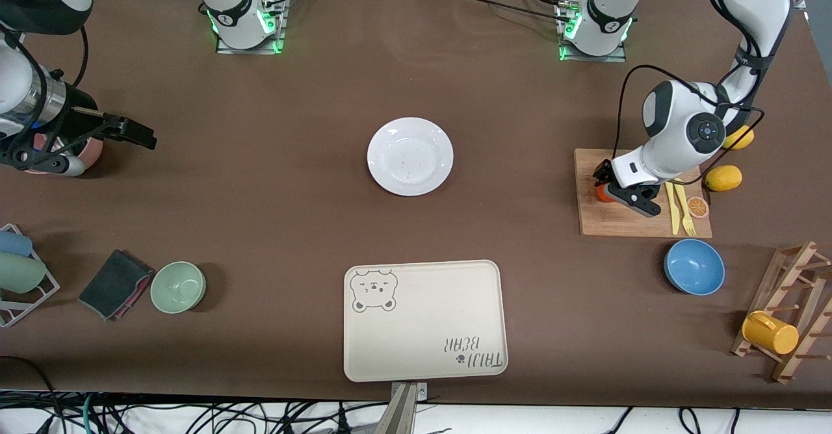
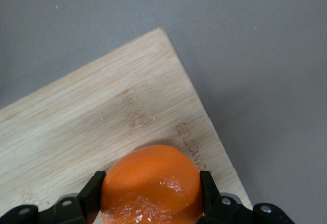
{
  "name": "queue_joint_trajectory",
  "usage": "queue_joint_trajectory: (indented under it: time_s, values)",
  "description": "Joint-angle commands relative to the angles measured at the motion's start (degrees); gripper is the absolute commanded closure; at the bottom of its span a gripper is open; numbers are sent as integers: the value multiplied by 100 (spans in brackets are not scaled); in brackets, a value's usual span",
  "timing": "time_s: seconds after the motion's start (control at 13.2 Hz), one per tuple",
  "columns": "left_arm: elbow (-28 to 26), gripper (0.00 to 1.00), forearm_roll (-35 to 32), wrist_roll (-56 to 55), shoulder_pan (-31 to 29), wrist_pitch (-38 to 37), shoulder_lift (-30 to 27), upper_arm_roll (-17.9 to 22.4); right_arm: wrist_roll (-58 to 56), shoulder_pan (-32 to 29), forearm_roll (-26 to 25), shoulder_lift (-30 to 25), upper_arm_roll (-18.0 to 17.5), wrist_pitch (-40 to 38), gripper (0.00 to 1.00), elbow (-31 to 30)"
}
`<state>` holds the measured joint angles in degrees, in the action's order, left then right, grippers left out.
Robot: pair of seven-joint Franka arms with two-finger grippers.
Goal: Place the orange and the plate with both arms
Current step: 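Close the left gripper on the orange and lift it, then carry the orange with the left gripper and lower it onto the plate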
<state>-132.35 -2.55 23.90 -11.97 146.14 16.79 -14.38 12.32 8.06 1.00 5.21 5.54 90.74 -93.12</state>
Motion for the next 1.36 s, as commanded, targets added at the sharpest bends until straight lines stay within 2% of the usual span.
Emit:
queue_joint_trajectory:
  time_s: [0.0,0.3,0.45,0.61,0.83,1.14,1.29]
  values:
    - [243,75,-27,44,-7,-497,-290,-38,-72,-32,85,-2,-18,-65,0,30]
    - [1743,79,-35,-34,106,-2243,-125,-38,-72,-32,85,-2,-18,-65,0,30]
    - [2395,79,-35,-331,282,-2843,26,-38,-72,-32,85,-2,-18,-65,0,30]
    - [2792,79,-9,-1111,632,-3117,140,-30,-72,-32,85,-2,-18,-65,0,30]
    - [2977,79,8,-2797,1274,-3136,280,-38,-72,-32,85,-2,-18,-65,0,30]
    - [3618,78,61,-5276,2451,-3118,833,-38,-72,-32,85,-2,-18,-65,0,22]
    - [3769,78,323,-6061,2917,-3118,914,-38,-72,-32,85,-2,-18,-65,0,22]
